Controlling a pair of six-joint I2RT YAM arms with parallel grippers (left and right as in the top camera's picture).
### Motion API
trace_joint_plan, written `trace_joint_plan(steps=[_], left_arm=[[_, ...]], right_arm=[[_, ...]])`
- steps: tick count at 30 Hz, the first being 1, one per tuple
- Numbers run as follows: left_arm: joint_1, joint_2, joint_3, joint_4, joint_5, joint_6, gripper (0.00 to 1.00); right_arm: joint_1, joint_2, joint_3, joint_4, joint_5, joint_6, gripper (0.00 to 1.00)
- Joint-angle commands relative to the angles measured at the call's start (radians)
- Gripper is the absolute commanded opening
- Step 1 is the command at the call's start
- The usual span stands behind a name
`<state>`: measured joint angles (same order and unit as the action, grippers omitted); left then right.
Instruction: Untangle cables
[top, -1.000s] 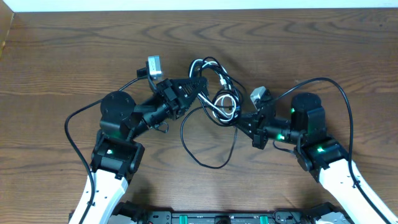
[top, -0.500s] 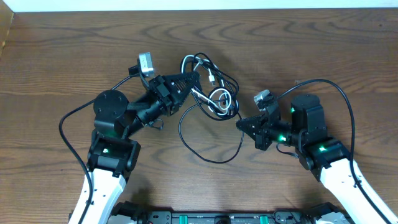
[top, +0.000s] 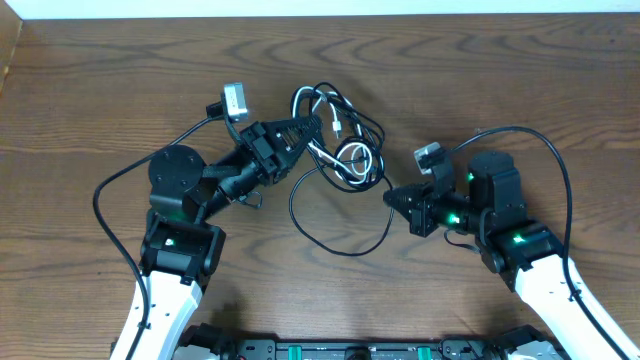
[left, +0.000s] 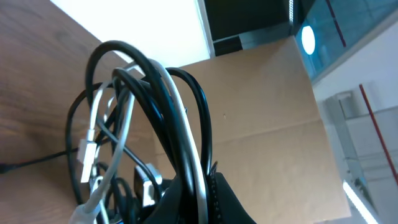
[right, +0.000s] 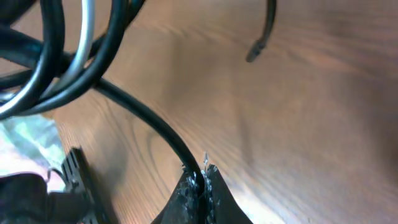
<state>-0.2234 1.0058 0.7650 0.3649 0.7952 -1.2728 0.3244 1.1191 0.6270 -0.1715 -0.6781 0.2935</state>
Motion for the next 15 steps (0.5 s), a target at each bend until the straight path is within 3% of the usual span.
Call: trace_joint_plan(steps=[1, 7, 15], left_arm=[[0.010, -0.014, 0.029, 0.002, 0.043, 0.079, 0.07], [0.010, -0.013, 0.028, -0.028, 0.042, 0.121, 0.08], [0.010, -0.014, 0.028, 0.017, 0.027, 0.093, 0.08]], right_arm=[[-0.009, 0.005, 0.004, 0.092, -0.130, 0.052, 0.01], [-0.009, 0.005, 0.004, 0.225, -0.320, 0.080, 0.01], [-0.009, 0.005, 0.004, 0.097, -0.151, 0.076, 0.01]])
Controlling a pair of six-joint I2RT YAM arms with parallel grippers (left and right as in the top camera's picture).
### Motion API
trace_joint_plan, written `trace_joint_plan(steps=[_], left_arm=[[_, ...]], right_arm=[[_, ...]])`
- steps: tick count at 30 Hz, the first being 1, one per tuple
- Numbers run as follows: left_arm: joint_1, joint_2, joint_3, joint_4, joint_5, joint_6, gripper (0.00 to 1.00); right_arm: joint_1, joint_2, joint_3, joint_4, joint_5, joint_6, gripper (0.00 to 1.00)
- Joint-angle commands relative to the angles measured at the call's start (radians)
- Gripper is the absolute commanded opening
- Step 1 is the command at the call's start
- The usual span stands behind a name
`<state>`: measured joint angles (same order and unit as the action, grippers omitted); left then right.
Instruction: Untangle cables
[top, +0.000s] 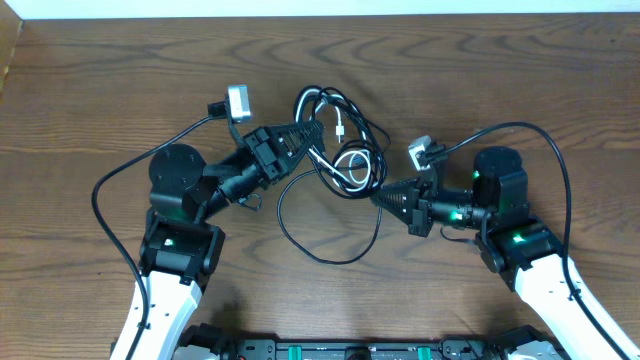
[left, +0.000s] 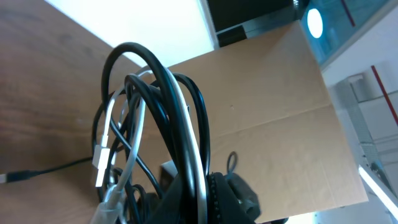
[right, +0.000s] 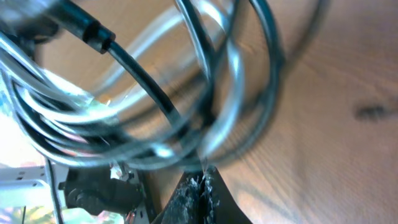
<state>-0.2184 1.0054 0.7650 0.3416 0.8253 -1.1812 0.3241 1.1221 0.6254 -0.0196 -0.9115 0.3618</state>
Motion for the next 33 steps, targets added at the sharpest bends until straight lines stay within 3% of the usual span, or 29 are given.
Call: trace_joint_plan(steps=[1, 9, 21, 26, 33], left_arm=[[0.005, -0.013, 0.028, 0.063, -0.003, 0.001, 0.07], [0.006, -0.013, 0.028, 0.191, -0.004, 0.003, 0.08], [0.006, -0.013, 0.028, 0.199, 0.006, 0.042, 0.08], [0.006, -0.013, 0.028, 0.199, 0.049, 0.141, 0.07], [0.006, -0.013, 0.028, 0.195, 0.135, 0.381, 0.07]], right_arm=[[-0.008, 0.002, 0.006, -0.080, 0.110, 0.008, 0.01], [-0.008, 0.002, 0.006, -0.267, 0.285, 0.008, 0.01], [-0.009, 0.002, 0.006, -0.312, 0.291, 0.036, 0.01], [-0.010, 0.002, 0.006, -0.270, 0.268, 0.142, 0.01], [-0.010, 0.002, 0.006, -0.101, 0.142, 0.263, 0.01]])
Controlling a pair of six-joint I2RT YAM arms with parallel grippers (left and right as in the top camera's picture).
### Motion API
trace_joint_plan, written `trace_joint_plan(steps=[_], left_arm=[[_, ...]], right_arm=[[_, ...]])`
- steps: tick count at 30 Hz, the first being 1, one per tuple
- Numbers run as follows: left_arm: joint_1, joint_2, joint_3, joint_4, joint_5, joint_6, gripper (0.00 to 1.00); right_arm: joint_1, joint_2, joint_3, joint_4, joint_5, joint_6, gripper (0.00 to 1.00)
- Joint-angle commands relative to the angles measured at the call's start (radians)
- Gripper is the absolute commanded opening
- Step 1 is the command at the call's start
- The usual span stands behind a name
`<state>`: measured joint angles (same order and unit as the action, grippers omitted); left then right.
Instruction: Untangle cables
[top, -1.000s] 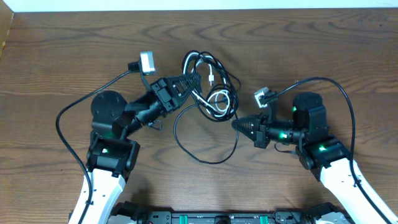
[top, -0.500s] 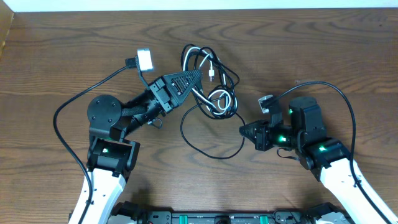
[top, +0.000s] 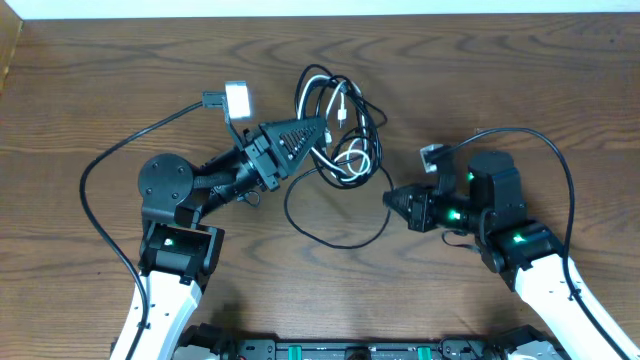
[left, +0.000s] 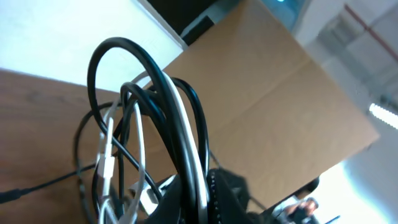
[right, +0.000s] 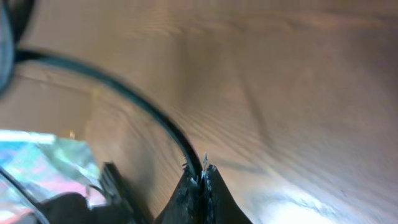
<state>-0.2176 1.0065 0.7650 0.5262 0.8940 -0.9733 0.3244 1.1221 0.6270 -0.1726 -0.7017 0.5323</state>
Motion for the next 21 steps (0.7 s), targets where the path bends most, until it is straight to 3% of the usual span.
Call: trace_joint_plan(steps=[1, 9, 21], left_arm=[[0.005, -0.014, 0.028, 0.006, 0.084, 0.204, 0.08], [0.005, -0.013, 0.028, -0.002, 0.146, 0.267, 0.07], [0.005, -0.014, 0.028, 0.000, 0.177, 0.267, 0.07]], right_arm=[[-0.010, 0.002, 0.004, 0.074, -0.068, 0.107, 0.01], [-0.010, 0.002, 0.004, 0.218, -0.122, 0.171, 0.01], [-0.016, 0.002, 0.004, 0.150, 0.006, 0.139, 0.01]])
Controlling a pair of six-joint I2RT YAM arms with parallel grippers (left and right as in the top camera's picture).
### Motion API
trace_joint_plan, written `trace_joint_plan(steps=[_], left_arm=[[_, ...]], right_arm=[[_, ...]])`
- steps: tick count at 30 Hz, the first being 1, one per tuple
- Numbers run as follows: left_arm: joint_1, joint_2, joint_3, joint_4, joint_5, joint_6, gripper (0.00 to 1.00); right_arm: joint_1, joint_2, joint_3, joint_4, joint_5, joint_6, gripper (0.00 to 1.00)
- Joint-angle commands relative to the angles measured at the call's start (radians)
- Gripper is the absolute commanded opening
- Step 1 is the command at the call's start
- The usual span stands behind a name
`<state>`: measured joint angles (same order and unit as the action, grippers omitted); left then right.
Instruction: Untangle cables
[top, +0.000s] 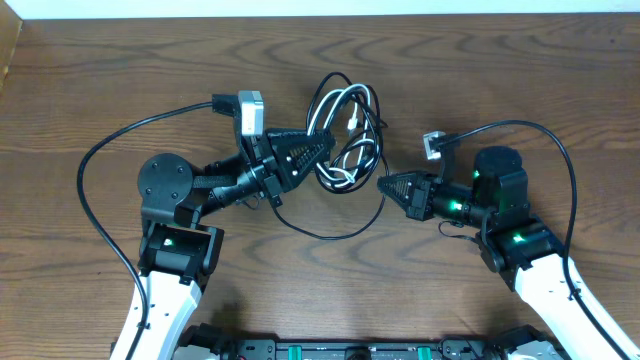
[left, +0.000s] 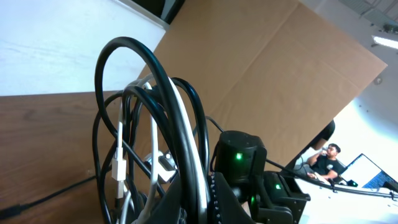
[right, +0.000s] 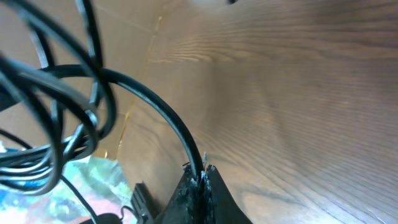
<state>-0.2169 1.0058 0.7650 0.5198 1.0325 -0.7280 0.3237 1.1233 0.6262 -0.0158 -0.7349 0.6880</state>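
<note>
A tangle of black and white cables (top: 345, 135) is lifted above the table's middle. My left gripper (top: 318, 148) is shut on the bundle's coils, which fan up from its jaws in the left wrist view (left: 155, 118). A white connector (left: 118, 169) dangles among the loops. My right gripper (top: 385, 186) is shut on a black cable (right: 158, 112) that runs from the bundle. A loose black loop (top: 330, 228) trails on the table between the arms.
The wooden table (top: 480, 70) spreads around both arms. Each arm's own black camera lead (top: 130, 150) arcs over the table, the right one (top: 545, 150) on the other side. A brown cardboard panel (left: 249, 81) stands beyond the table.
The bundle and my left gripper have shifted right. My right gripper has moved a little up and left, nearer the bundle. The loose loop on the table is flatter and smaller.
Both grippers stayed shut throughout, the left on the coils and the right on a black strand. The right gripper was apart from the bundle, then close against it, then drawn back, and now stands near it again. The bundle has drifted rightwards overall.
</note>
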Motion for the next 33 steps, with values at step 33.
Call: trace_joint_plan(steps=[33], left_arm=[[0.005, -0.013, 0.028, 0.006, 0.056, 0.078, 0.08]], right_arm=[[-0.287, 0.001, 0.005, -0.173, 0.038, -0.075, 0.01]])
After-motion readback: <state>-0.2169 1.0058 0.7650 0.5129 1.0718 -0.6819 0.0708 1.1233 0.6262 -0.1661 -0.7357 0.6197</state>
